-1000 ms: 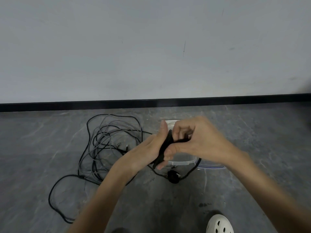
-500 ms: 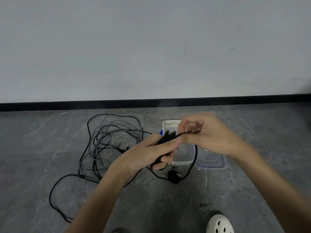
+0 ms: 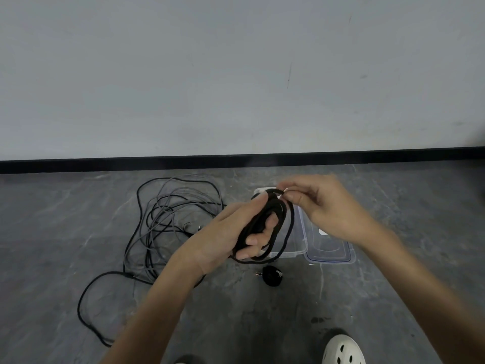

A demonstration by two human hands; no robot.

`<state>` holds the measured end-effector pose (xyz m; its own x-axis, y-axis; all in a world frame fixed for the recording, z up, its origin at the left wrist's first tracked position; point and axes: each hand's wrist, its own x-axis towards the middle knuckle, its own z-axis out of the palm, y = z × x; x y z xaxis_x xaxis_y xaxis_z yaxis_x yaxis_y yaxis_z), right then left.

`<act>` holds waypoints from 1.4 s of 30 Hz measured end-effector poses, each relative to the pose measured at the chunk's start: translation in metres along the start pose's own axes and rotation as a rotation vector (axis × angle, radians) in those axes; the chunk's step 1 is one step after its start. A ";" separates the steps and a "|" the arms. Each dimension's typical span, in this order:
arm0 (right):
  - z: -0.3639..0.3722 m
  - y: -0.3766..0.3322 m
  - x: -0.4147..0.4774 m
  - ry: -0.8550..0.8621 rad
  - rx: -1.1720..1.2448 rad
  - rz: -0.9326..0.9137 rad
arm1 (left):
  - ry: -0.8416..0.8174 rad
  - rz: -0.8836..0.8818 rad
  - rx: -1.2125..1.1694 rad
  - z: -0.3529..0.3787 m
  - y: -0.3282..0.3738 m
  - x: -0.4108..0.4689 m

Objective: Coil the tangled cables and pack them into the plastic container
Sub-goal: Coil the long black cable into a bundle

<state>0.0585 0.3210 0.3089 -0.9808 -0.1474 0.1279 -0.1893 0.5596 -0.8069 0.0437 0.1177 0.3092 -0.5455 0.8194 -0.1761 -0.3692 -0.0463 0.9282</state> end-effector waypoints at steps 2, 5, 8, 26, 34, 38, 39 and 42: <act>0.004 -0.001 0.001 -0.032 0.012 0.009 | 0.017 0.024 -0.027 0.000 0.000 0.000; 0.008 -0.005 0.002 -0.055 0.049 0.028 | 0.064 0.049 -0.050 -0.001 0.000 0.000; 0.011 -0.008 0.001 -0.060 0.051 0.053 | 0.102 0.070 -0.093 -0.001 0.001 0.001; 0.030 -0.022 -0.004 -0.296 0.261 0.306 | 0.257 0.240 -0.360 0.001 0.003 0.007; 0.042 -0.031 -0.007 -0.346 0.361 0.409 | 0.411 0.338 -0.408 -0.001 0.007 0.007; 0.044 -0.038 -0.008 -0.366 0.287 0.359 | 0.513 0.389 -0.460 -0.008 0.009 0.007; 0.045 -0.040 -0.009 -0.381 0.305 0.370 | 0.526 0.404 -0.460 -0.009 0.009 0.007; 0.050 -0.040 -0.013 -0.416 0.397 0.412 | 0.549 0.436 -0.450 -0.010 0.008 0.009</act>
<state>0.0807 0.2596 0.3108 -0.8545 -0.3308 -0.4006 0.3031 0.3089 -0.9015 0.0279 0.1186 0.3120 -0.9555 0.2855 -0.0738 -0.2417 -0.6147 0.7509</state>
